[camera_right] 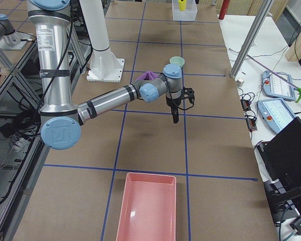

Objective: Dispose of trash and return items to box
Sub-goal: 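Grasp the yellow cup with the left gripper and carry it to the clear bin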

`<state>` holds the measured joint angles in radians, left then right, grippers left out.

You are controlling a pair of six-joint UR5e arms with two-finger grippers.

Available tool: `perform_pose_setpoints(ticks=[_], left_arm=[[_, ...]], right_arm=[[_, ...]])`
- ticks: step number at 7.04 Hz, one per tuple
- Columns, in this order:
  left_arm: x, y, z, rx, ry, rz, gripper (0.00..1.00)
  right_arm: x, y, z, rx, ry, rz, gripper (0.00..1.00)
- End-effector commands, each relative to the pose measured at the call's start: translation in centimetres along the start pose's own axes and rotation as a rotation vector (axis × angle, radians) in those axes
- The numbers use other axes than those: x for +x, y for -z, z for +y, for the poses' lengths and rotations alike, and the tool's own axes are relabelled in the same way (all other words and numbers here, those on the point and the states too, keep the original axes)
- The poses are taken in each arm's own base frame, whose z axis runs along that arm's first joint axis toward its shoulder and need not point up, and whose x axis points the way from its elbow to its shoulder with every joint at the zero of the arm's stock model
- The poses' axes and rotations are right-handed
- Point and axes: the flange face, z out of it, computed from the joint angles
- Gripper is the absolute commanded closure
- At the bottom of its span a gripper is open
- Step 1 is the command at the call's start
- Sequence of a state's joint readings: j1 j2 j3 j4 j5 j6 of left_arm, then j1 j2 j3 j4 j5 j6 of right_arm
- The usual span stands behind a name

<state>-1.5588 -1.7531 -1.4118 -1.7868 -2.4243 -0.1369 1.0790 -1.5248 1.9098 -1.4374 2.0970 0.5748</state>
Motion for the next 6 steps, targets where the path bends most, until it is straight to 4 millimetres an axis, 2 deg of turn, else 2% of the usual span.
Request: perform_pose_setpoints(ticks=[1,3,4,6], left_arm=[[-8.8,-2.3,-1.1,-0.062,-0.011,-0.015,1.0],[-12.4,-6.0,-1.8,-0.07,0.003,-0.022,1.0],[-11.9,-8.6,-2.8,-0.091,0.01,-0.02,1.0],[-9.8,-12.9,-2.8,-0.099,-0.022,-0.04,0.97]], right_arm=[[-0.1,-0.5,0.0,-0.008,0.002,0.003,0.0],[-0.3,-0.7,0.1,-0.007,0.006,0.01,0.0],[-0.6,-0.6,-0.1,-0.005,0.01,0.006,0.0],[-0.7,-0.7,-0.1,-0.004,0.013,0.005,0.0]])
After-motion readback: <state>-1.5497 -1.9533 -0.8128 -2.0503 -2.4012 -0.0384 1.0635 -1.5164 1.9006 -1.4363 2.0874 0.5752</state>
